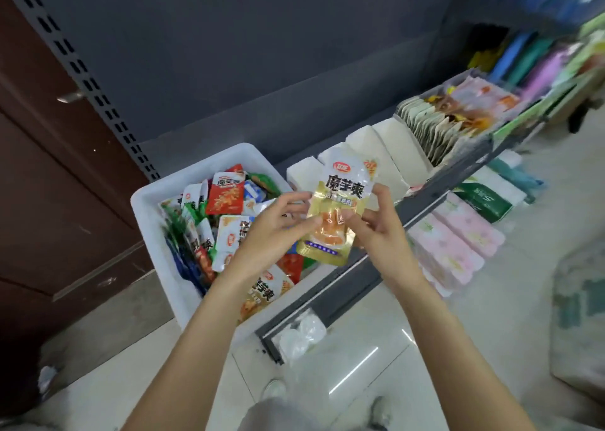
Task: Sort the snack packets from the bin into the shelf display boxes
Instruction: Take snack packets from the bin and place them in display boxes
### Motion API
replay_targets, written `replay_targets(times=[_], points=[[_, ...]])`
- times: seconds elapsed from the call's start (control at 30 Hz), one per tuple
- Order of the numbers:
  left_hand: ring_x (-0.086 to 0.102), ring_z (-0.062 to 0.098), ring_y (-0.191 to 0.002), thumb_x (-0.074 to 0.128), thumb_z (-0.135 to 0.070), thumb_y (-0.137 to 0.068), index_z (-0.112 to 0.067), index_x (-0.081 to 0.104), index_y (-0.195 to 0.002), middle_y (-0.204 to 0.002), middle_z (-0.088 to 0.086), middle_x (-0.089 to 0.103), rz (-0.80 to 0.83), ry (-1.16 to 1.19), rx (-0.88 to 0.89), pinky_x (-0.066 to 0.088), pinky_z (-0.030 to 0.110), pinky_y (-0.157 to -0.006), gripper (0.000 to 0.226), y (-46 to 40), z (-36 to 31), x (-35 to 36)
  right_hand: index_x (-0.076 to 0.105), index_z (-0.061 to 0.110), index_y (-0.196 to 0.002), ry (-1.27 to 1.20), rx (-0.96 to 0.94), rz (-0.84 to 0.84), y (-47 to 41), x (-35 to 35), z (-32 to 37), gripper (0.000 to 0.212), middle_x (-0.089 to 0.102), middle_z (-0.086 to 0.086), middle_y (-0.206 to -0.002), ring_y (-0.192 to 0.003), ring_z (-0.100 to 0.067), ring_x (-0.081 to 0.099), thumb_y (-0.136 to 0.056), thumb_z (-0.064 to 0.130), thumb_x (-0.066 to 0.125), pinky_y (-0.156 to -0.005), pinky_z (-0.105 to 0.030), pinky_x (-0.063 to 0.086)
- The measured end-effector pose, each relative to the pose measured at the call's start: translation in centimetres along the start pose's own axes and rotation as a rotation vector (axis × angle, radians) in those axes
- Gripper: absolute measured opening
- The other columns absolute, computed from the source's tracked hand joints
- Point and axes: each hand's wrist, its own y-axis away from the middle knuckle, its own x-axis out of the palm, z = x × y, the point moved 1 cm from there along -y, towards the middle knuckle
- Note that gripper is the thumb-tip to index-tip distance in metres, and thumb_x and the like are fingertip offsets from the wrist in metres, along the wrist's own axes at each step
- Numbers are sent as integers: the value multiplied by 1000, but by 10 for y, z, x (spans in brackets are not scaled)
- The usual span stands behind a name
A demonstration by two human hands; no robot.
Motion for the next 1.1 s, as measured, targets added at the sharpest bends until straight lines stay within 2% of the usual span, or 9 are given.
replay_targets(times=[0.2,0.37,0.53,0.6,0.73,0.8,0.87,1.0,1.1], points=[[61,-2,-73,68,-4,-83,-30,53,-97,-93,-7,63,22,-89,67,48,13,-68,33,-22,-5,121,51,18,-111,25,86,-73,4,-127,-5,30,68,-5,-106,-94,-21,66,-86,7,66,-79,-48,55],[63,-5,-80,71,-11,-82,-33,59,-101,-92,-13,68,-68,-222,58,48,11,-73,32,-35,0,170,50,17,-117,258,81,111,-17,-198,4,37,70,-3,-98,-70,-7,68,-86,7,67,-55,-26,55],[60,0,-89,67,-20,-86,-22,62,-110,-100,-8,66,-482,-339,51,48,16,-79,24,-71,21,171,59,21,-105,449,-5,192,-76,-214,-9,17,71,-3,-94,-76,-17,70,-90,13,62,-68,-39,59],[59,9,-98,64,-21,-88,-18,59,-117,-112,-2,62,-589,-475,27,48,24,-83,30,-86,35,165,55,14,-108,394,-24,144,-98,-214,-12,16,68,3,-91,-73,-7,68,-93,10,58,-65,-25,57],[46,23,-115,67,-18,-84,-18,55,-125,-126,8,46,-543,-733,-62,40,29,-95,42,-110,58,163,55,6,-111,292,-3,75,-135,-205,-15,18,63,3,-95,-75,9,63,-93,5,56,-62,-12,52],[45,27,-109,72,-20,-81,-20,63,-114,-120,8,47,-532,-864,-63,45,34,-91,34,-117,66,165,54,4,-113,318,0,71,-153,-196,-20,20,63,-4,-99,-71,10,62,-93,6,56,-58,-10,50],[50,28,-97,78,-21,-75,-20,70,-96,-109,8,52,-566,-940,-53,50,38,-83,22,-121,71,165,54,8,-109,395,-11,113,-170,-187,-28,16,65,-1,-96,-68,2,65,-93,10,57,-57,-21,55],[55,25,-82,84,-15,-67,-21,71,-73,-98,6,58,-634,-945,-66,50,34,-69,16,-126,74,169,55,10,-110,690,-325,216,-191,-165,-40,19,68,-4,-79,-61,-21,68,-94,18,54,-51,-34,52],[58,23,-81,84,-13,-65,-22,71,-69,-97,3,61,-686,-907,-66,49,32,-68,17,-126,74,175,61,11,-102,892,-736,344,-196,-147,-46,22,73,-7,-80,-55,-24,66,-91,23,46,-44,-13,33]])
